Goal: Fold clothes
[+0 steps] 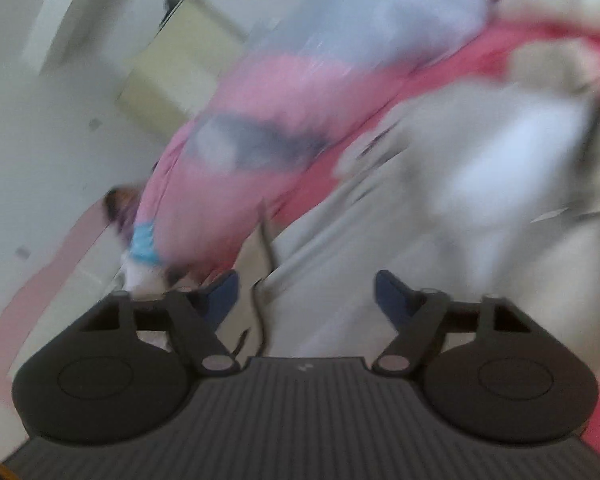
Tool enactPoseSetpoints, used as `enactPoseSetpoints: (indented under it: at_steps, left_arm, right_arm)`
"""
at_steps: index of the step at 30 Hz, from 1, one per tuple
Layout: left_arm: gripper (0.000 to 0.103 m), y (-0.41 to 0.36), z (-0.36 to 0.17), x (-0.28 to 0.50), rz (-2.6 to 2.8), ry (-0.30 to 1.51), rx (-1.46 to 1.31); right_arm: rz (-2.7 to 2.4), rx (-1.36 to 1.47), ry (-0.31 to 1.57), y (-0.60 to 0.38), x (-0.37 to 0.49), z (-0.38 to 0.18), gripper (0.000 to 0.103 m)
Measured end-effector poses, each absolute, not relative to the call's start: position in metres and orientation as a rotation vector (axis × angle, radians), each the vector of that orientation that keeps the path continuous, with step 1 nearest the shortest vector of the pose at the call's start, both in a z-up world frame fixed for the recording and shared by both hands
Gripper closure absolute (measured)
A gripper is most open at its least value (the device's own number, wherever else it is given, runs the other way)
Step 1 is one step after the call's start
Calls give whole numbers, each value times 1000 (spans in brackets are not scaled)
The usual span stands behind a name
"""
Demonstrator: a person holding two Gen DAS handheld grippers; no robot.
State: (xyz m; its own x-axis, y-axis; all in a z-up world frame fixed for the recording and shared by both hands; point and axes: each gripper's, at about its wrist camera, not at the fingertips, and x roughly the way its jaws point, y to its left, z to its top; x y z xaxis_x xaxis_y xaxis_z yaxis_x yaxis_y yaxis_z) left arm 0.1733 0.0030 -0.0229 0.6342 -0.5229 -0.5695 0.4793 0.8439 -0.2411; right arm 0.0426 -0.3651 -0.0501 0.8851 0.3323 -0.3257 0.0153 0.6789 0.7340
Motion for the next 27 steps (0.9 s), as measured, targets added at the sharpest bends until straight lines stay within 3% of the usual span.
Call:
enactPoseSetpoints:
  at_steps: [4, 6, 8, 14, 17, 19, 20, 27]
  left_arm:
    - [0, -36, -25, 176, -565, 726, 87]
    - [0, -55, -29, 179, -550, 756, 163]
    - [0, -70, -35, 187, -523, 796, 222]
    - [8, -87, -50, 209, -413, 863, 310]
    - [43, -85, -51, 216, -357, 873, 322]
    - [89, -74, -46, 221, -307, 880, 310]
    - [93, -64, -41, 223, -285, 881, 284]
    - [96, 28, 12, 223, -115, 751, 74]
  right_arm:
    - [210, 794, 537, -347, 79, -88, 67]
    - [217, 785, 577, -339, 95, -108, 71]
    - [220, 755, 573, -337, 97, -116, 82]
    - [233, 769, 570, -338, 91, -117, 81]
    - [240, 776, 569, -338, 88, -117, 81]
    - [242, 780, 568, -339, 86, -118, 81]
    - [243, 783, 568, -340, 86, -118, 80]
    - [244, 793, 565, -341, 84, -119, 80]
